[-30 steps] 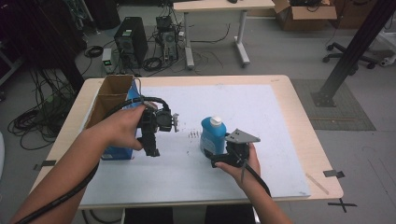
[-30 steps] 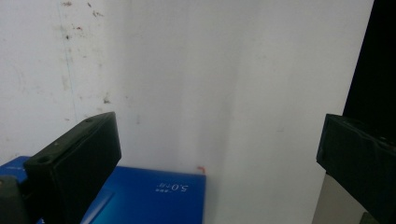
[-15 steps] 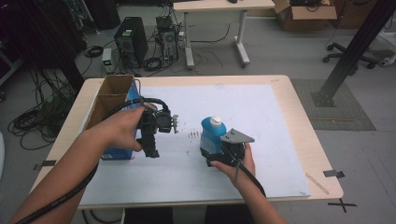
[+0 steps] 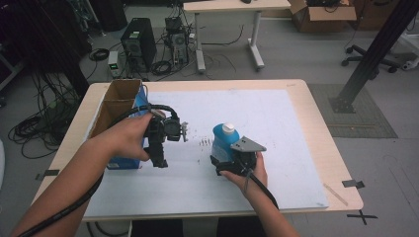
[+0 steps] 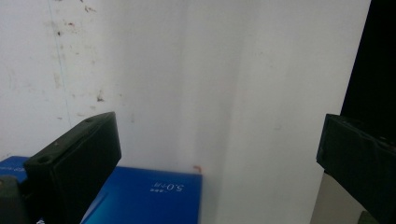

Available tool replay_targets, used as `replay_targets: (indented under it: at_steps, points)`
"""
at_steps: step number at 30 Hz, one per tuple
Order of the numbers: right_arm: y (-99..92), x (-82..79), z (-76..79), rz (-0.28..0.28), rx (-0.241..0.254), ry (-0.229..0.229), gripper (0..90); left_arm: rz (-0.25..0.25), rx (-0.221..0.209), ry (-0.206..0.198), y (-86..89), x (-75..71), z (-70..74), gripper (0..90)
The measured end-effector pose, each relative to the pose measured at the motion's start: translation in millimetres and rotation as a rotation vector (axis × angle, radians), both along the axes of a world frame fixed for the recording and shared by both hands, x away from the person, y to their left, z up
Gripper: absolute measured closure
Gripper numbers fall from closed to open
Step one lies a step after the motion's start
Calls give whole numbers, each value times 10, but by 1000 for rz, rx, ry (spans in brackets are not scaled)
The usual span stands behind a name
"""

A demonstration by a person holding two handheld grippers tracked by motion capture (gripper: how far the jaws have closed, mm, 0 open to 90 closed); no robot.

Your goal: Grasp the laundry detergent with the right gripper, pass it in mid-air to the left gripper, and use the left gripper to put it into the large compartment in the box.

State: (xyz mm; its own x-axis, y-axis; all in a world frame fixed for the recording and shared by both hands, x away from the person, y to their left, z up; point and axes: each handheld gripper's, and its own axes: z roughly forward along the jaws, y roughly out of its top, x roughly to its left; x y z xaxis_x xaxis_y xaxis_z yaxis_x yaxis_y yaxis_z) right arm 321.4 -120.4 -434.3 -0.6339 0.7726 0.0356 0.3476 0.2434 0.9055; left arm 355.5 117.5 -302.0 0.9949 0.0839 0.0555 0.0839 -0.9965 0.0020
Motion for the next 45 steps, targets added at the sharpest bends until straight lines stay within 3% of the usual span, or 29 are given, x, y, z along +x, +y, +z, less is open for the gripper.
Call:
replay_targets:
  at_steps: [10,45]
  points:
    - [-4,1,14,-13,11,-23,96,4,-1,0,16,0,-1,2]
    - [-7,17,-24,-17,15,-27,233,1,-10,4,-2,-6,0,2]
